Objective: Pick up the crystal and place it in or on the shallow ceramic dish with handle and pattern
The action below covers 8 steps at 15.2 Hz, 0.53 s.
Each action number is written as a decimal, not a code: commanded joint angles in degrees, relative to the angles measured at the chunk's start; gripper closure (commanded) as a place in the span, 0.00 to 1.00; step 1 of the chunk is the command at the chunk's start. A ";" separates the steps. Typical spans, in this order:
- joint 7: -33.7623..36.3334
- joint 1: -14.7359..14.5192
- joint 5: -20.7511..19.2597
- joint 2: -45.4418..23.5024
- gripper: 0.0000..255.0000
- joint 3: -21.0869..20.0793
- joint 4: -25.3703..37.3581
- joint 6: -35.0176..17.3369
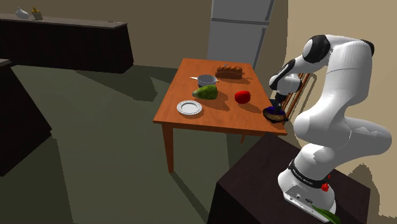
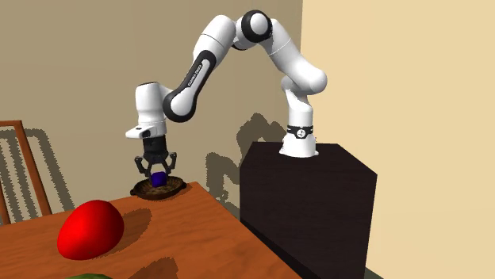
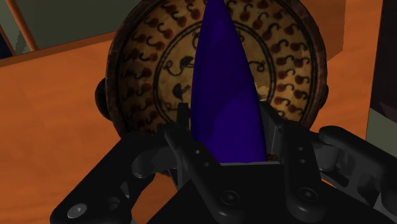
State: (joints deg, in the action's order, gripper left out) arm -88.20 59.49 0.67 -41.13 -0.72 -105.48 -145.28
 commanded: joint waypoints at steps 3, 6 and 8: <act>0.00 0.00 0.00 0.00 0.00 0.00 0.01 -0.02; 0.00 0.00 0.00 -0.01 0.00 0.00 0.01 -0.02; 0.00 0.00 0.00 -0.01 0.00 0.00 0.01 -0.02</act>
State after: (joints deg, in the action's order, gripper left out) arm -88.20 59.49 0.67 -41.13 -0.72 -105.46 -145.30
